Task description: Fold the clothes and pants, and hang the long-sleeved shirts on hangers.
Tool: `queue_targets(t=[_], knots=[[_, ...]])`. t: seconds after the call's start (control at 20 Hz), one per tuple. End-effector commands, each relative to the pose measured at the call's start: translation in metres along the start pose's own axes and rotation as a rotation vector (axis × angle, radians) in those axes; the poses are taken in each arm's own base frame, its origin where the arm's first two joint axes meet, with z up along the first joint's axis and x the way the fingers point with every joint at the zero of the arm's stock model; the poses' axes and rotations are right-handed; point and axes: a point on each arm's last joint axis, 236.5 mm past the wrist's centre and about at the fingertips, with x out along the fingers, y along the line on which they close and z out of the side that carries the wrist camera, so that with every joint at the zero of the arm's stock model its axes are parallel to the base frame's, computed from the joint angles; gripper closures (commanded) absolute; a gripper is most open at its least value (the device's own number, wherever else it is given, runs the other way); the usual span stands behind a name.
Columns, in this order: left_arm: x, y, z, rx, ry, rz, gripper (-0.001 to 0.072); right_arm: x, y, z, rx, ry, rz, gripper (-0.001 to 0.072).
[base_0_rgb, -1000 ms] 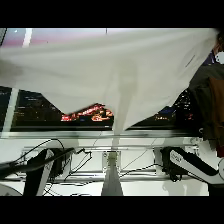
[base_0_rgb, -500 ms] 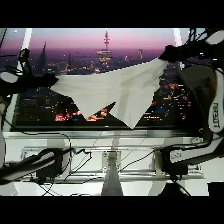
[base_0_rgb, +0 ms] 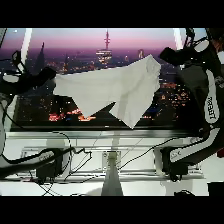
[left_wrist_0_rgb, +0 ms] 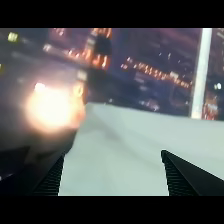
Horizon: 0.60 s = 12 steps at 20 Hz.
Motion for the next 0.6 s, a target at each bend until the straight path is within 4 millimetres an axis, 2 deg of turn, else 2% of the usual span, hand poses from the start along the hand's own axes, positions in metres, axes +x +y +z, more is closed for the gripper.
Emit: queue_targets(t=[0.0,0.1,0.15,0.2,0.25,0.3,0.4,0.5,0.55], knots=[[-0.020,0.025,-0.058,-0.023,0.258,-0.020,0.0006,-0.011,-0.037,-0.038,-0.013,0.165,-0.070,0.0226],[-0.030,0.043,-0.093,-0.026,0.411,-0.006,0.0006,-0.018,-0.045,-0.049,-0.022,0.214,-0.063,0.0226],[-0.031,0.048,-0.104,-0.036,0.457,-0.008,0.0007,-0.020,-0.046,-0.056,-0.039,0.244,-0.055,0.0226],[-0.027,0.050,-0.111,-0.050,0.483,-0.015,0.0008,-0.022,-0.046,-0.062,-0.079,0.273,-0.043,0.0274],[-0.023,0.053,-0.114,-0.043,0.492,-0.017,0.0009,-0.026,-0.045,-0.076,-0.163,0.335,-0.023,0.0421],[-0.017,0.056,-0.114,-0.026,0.486,-0.017,0.0008,-0.030,-0.045,-0.089,-0.215,0.393,-0.006,0.0462],[-0.008,0.059,-0.109,-0.040,0.454,-0.014,0.0016,-0.034,-0.046,-0.110,-0.210,0.465,0.028,0.0467],[-0.001,0.063,-0.104,-0.055,0.425,-0.005,0.0142,-0.033,-0.046,-0.131,-0.147,0.513,0.083,0.0490],[0.003,0.065,-0.100,-0.063,0.402,0.002,0.0176,-0.032,-0.043,-0.142,-0.119,0.538,0.118,0.0490]])
